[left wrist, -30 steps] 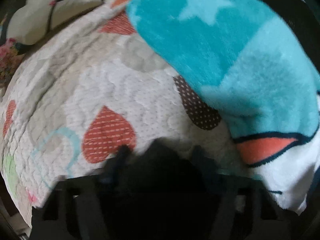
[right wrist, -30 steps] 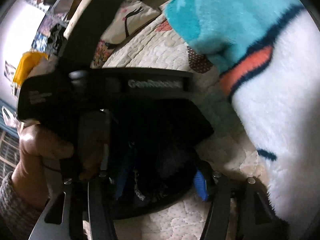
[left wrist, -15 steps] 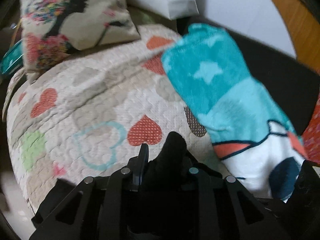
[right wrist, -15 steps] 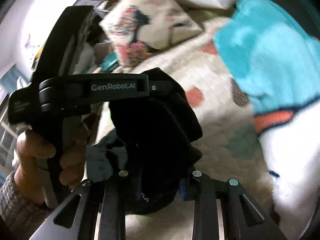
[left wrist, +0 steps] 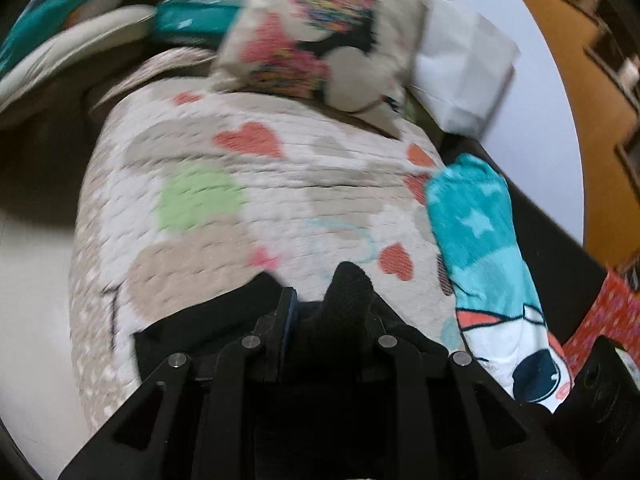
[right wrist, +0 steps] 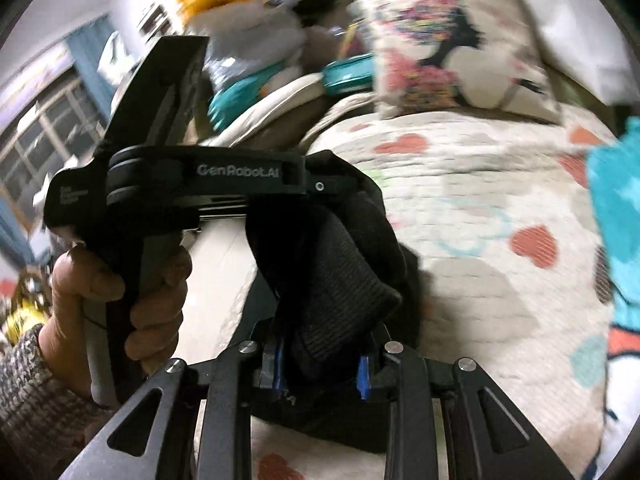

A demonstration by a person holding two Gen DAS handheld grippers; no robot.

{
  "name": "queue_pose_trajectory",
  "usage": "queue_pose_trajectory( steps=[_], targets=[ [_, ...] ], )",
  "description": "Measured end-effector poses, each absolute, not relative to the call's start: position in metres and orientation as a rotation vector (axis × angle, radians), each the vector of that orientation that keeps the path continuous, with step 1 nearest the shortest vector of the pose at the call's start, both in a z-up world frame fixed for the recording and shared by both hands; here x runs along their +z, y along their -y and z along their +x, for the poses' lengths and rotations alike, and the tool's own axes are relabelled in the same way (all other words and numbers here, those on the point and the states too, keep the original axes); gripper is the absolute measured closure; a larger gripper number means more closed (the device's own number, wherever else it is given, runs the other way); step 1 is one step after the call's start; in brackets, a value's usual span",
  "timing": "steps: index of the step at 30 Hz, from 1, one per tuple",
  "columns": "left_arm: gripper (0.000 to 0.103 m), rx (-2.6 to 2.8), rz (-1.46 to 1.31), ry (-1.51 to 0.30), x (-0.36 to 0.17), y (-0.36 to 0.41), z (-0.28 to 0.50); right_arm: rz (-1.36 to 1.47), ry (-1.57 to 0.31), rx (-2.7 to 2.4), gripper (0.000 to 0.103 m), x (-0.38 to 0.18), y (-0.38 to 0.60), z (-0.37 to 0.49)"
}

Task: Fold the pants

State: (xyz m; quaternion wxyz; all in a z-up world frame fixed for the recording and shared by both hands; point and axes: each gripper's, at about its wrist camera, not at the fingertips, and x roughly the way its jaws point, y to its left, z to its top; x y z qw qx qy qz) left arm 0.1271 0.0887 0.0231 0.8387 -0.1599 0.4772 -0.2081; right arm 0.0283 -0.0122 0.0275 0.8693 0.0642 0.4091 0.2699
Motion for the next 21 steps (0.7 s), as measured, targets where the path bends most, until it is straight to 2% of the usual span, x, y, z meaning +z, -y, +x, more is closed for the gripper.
queue_pose_trajectory(
  steps=[4, 6, 9, 12, 14, 17, 21],
  targets=[
    [0.078, -0.396, -0.433, -1.018, -0.003, -0.125, 0.123, 0.051, -0.874, 0.601, 0.074, 0.013, -0.027, 0.029],
    [0.068, -0.363, -0.479, -1.027, -0.015, -0.139, 0.123, 0.005, -0.876, 0.616, 0.074, 0.004, -0.040, 0.027],
    [0.060, -0.342, -0.584, -1.030, -0.027, -0.165, 0.121, -0.092, -0.869, 0.626, 0.066, -0.010, -0.059, 0.020],
    [0.050, -0.347, -0.710, -1.014, -0.031, -0.190, 0.117, -0.160, -0.861, 0.647, 0.053, -0.019, -0.072, 0.010],
    [0.047, -0.335, -0.785, -1.006, -0.034, -0.205, 0.114, -0.190, -0.852, 0.656, 0.041, -0.020, -0.077, 0.001],
    [0.045, -0.278, -0.859, -0.953, -0.033, -0.226, 0.105, -0.237, -0.838, 0.684, 0.029, -0.018, -0.084, -0.012],
    [0.045, -0.187, -0.894, -0.900, -0.029, -0.245, 0.093, -0.261, -0.852, 0.742, 0.026, -0.016, -0.089, -0.022]
  ],
)
